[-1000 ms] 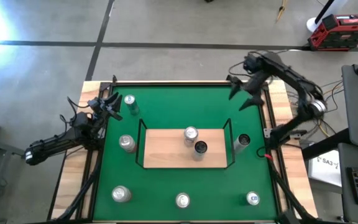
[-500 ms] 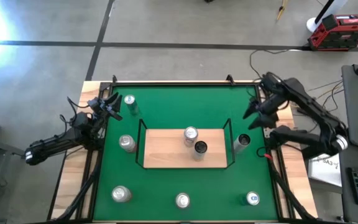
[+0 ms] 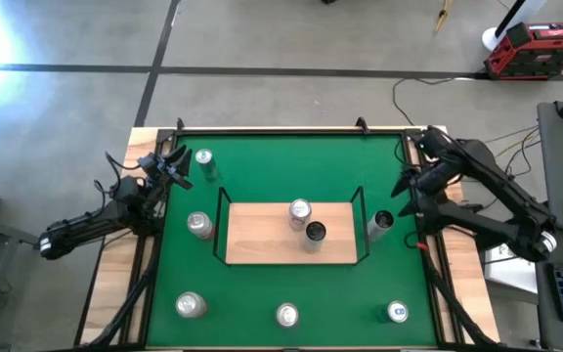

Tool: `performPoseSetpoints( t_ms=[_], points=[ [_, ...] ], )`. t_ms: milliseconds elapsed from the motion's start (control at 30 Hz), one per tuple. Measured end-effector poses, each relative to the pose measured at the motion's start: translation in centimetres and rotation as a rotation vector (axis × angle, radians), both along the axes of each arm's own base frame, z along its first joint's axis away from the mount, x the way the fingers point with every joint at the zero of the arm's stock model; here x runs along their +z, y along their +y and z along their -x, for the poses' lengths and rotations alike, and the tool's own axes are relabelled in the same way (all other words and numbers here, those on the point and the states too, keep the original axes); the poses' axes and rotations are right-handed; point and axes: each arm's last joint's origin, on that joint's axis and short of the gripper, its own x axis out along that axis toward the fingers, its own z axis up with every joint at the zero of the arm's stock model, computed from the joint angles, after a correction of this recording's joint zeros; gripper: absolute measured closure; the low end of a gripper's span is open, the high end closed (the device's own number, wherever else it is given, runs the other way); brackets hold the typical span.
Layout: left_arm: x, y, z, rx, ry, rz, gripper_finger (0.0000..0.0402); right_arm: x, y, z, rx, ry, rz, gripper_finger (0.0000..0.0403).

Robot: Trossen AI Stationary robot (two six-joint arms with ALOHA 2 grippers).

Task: Place canned beverage on shelf
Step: Put the white-yellow soda can on the shelf

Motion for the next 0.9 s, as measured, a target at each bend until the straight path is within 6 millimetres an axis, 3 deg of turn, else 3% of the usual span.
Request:
performPoseSetpoints(
  t_ms=[267, 400, 633, 900],
  points=[
    [0.0, 0.0, 0.0, 0.0, 0.0, 0.0, 0.0264, 0.5, 0.9, -0.2, 0.332, -0.169, 0.366, 0.0023],
    [0.0, 0.0, 0.0, 0.0, 0.0, 0.0, 0.0264, -0.4, 0.6, -0.7, 0.458, -0.204, 0.441, 0.0023],
    [0.0, 0.0, 0.0, 0.0, 0.0, 0.0, 0.0264, -2.7, -0.6, -2.7, 0.552, -0.236, 0.423, 0.0023],
    [0.0, 0.0, 0.0, 0.0, 0.0, 0.0, 0.0264, -4.4, -0.3, -3.5, 0.601, -0.228, 0.346, 0.0023]
  ],
)
